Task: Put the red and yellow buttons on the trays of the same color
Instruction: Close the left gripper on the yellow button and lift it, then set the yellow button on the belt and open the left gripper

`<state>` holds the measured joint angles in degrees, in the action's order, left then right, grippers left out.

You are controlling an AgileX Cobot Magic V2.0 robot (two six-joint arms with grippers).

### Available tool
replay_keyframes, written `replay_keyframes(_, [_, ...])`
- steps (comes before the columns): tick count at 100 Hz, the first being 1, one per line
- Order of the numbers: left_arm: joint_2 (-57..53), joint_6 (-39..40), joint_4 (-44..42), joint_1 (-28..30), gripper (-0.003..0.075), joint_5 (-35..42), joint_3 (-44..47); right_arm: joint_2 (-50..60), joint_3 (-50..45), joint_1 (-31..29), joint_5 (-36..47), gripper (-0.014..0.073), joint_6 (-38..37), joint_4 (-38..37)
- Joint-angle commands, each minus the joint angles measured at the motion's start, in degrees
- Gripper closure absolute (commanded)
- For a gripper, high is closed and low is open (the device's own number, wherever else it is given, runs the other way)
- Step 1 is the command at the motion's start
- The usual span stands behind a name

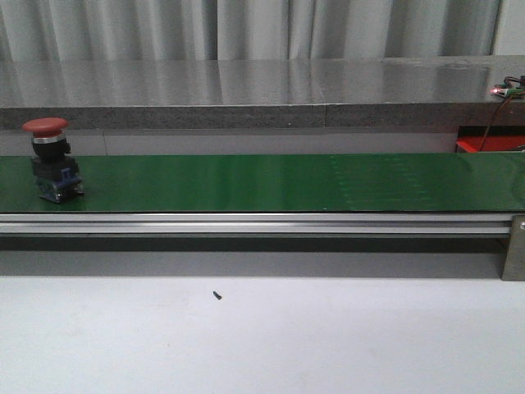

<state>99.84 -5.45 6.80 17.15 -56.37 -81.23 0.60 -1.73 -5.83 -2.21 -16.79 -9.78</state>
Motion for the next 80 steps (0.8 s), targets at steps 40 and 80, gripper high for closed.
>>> replay_keyframes(40, [-12.87,-5.7,5.9,-2.28,0.0426,0.53,-1.8,1.04,1.1,-0.16,4.62,0.0715,0.14,-0.49])
replay_keyframes(80, [-25.67,-5.95,6.97,-12.01,0.074,1.14,2.5,1.04,1.1,-0.16,4.62,0.0715,0.14,-0.49])
